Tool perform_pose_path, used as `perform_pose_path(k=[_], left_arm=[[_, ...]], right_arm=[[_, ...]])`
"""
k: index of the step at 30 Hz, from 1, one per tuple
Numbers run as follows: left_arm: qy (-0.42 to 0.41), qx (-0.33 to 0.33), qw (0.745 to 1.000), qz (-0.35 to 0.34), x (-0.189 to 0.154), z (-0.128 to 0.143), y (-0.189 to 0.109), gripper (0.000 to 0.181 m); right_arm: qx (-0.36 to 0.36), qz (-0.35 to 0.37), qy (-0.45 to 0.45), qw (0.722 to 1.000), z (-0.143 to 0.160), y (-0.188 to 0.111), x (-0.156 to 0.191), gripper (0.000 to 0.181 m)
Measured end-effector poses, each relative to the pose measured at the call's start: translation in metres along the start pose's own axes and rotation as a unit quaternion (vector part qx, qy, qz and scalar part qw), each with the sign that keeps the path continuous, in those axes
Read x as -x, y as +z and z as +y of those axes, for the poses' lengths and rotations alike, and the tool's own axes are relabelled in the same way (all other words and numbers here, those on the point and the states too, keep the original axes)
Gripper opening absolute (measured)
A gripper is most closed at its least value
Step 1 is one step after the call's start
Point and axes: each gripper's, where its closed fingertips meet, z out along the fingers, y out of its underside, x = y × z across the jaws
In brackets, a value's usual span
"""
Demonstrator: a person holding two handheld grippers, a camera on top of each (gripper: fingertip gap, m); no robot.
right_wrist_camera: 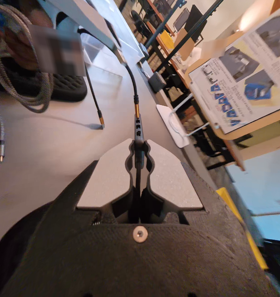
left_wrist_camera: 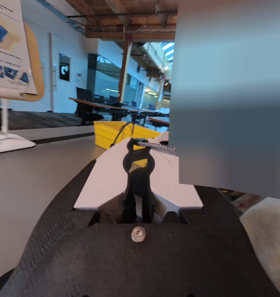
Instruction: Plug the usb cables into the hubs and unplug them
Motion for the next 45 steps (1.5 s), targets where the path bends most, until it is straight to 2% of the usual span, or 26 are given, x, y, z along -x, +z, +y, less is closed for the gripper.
perform_pose_path(k=[1,5,7,14,19,23,28,33,37,39,41,42,45], left_arm=[[0.02,0.015,1.0,-0.019,0.002,0.006,0.003,0.014],[0.003,0.049,0.996,-0.068,0.009,0.031,0.019,0.014],[-0.011,0.071,0.994,-0.079,0.012,0.046,0.027,0.014],[-0.017,0.109,0.99,-0.086,0.017,0.065,0.035,0.014],[-0.02,0.181,0.981,-0.069,0.013,0.09,0.038,0.014],[-0.02,0.221,0.973,-0.056,0.009,0.108,0.045,0.014],[-0.047,0.227,0.972,-0.045,0.008,0.113,0.049,0.014],[-0.037,0.287,0.957,-0.033,0.005,0.131,0.054,0.015],[-0.03,0.302,0.952,-0.024,0.006,0.135,0.057,0.015],[-0.03,0.306,0.951,-0.021,0.006,0.136,0.056,0.015],[-0.037,0.307,0.951,-0.021,0.007,0.136,0.056,0.015],[-0.038,0.306,0.951,-0.021,0.007,0.136,0.056,0.015],[-0.037,0.308,0.951,-0.02,0.006,0.136,0.056,0.015]], right_arm=[[0.012,0.015,-0.034,0.999,-0.002,0.0,0.0,0.012],[0.053,0.058,-0.152,0.985,-0.008,0.006,0.008,0.011],[0.054,0.063,-0.167,0.983,-0.01,0.008,0.014,0.012],[0.052,0.065,-0.134,0.987,0.002,0.009,0.024,0.011],[0.064,0.055,-0.086,0.993,0.022,0.005,0.034,0.012],[0.07,0.064,-0.109,0.99,0.035,0.002,0.041,0.012],[0.057,0.064,-0.081,0.993,0.04,0.0,0.042,0.012],[0.056,0.056,-0.06,0.995,0.051,-0.004,0.047,0.012],[0.061,0.038,-0.034,0.997,0.056,-0.004,0.048,0.013],[0.058,0.018,-0.024,0.998,0.057,-0.005,0.05,0.015],[0.082,0.021,-0.043,0.996,0.066,-0.003,0.049,0.045],[0.108,0.025,-0.057,0.992,0.074,-0.002,0.049,0.052],[0.122,0.041,-0.076,0.989,0.076,0.004,0.044,0.039]])
